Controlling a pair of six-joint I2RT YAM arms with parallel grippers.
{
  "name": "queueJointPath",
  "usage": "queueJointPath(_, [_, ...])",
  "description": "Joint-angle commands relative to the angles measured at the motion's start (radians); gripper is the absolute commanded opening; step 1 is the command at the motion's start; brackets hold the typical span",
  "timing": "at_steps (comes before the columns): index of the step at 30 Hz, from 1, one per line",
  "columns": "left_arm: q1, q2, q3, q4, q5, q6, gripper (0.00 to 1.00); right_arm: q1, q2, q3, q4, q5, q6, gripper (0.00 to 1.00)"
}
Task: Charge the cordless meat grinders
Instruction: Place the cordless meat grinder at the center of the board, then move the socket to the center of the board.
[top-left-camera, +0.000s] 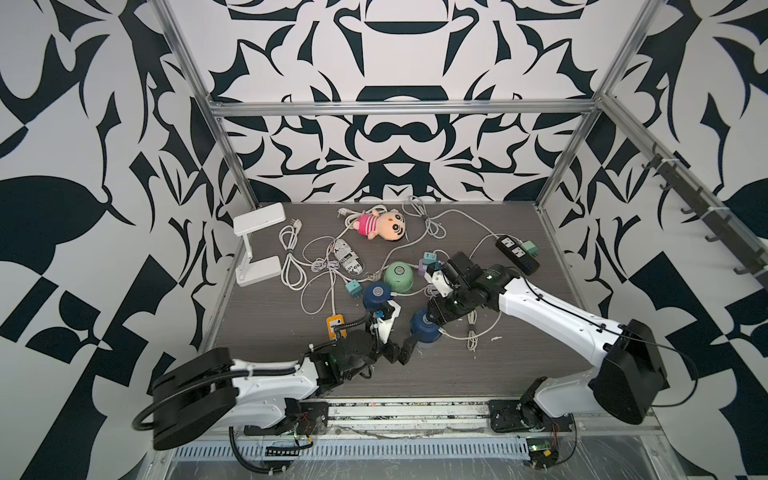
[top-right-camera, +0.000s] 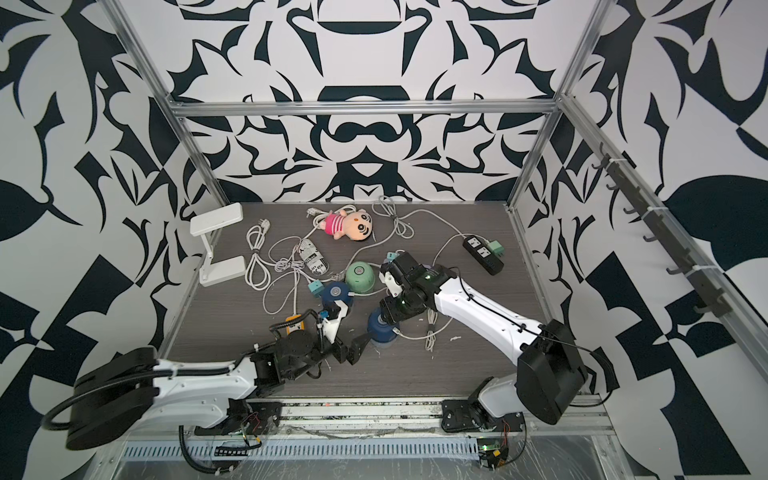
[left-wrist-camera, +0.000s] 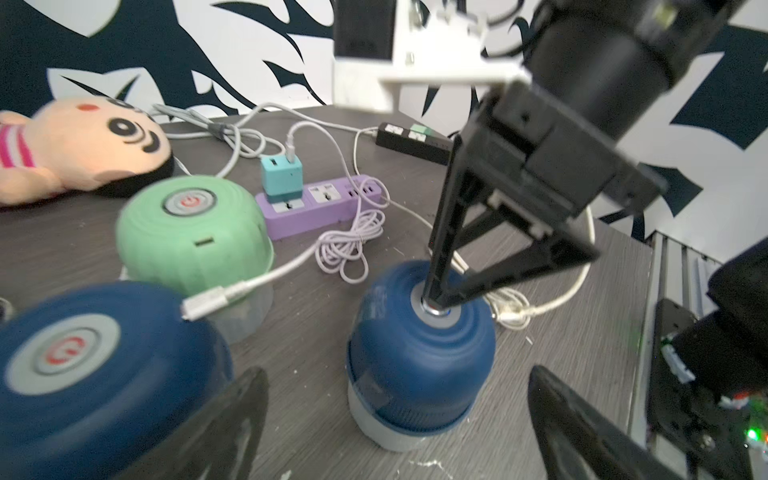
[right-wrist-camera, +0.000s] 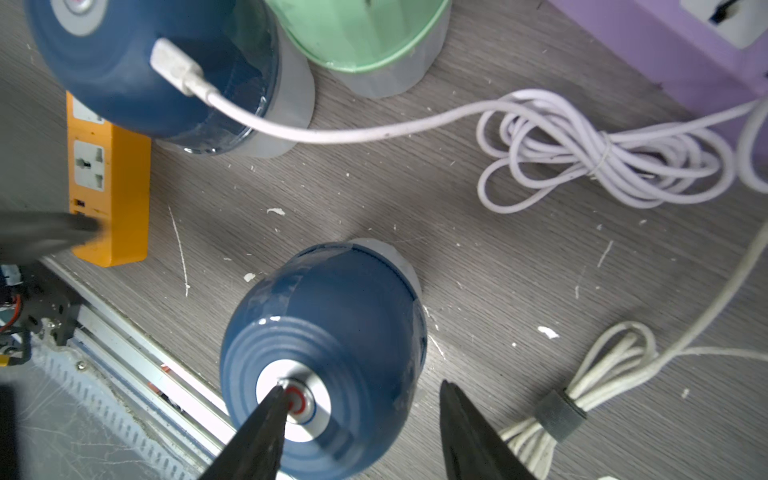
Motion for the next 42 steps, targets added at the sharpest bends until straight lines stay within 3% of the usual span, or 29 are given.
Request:
queueJointPath(1, [0.052, -0.059, 0.1, -0.366, -0.04, -0.092, 0.99, -0.003, -0.057, 0.092, 0.027, 0.018, 0.031, 0.64])
queueJointPath(5, [0.166, 0.014, 0.303, -0.651, 0.034, -0.158, 0.99, -0.005, -0.075, 0.179, 0.024, 0.086, 0.033, 0.67])
queueJointPath(9, [0.191, 0.119, 0.476, -0.744, 0.079, -0.09, 0.99, -0.068, -0.107, 0.24, 0.0, 0.232, 0.026, 0.7])
queueJointPath(15, [0.253, 0.279, 0.694, -0.75, 0.198, -0.035, 0.99, -0.437, -0.121, 0.215, 0.061, 0.196, 0.063, 0.74])
queueJointPath(21, [0.295, 0.432, 0.892, -0.77, 0.304, -0.024, 0.99, -0.755, 0.011, 0.166, 0.209, 0.207, 0.113, 0.74])
queueJointPath(24, [0.295, 0.45, 0.904, -0.743, 0.334, -0.022, 0.99, -0.853, 0.119, 0.179, 0.277, 0.149, 0.108, 0.73])
queueJointPath(30, [0.308, 0.416, 0.837, -0.696, 0.336, -0.028, 0.99, -0.916, 0.372, 0.318, 0.264, 0.161, 0.058, 0.73])
queueJointPath(35, [0.346, 0.346, 0.731, -0.631, 0.322, -0.03, 0.99, -0.93, 0.501, 0.405, 0.265, 0.169, 0.025, 0.74])
queueJointPath(42, [0.406, 0.34, 0.69, -0.598, 0.356, -0.043, 0.99, -0.931, 0.592, 0.465, 0.266, 0.22, -0.024, 0.74])
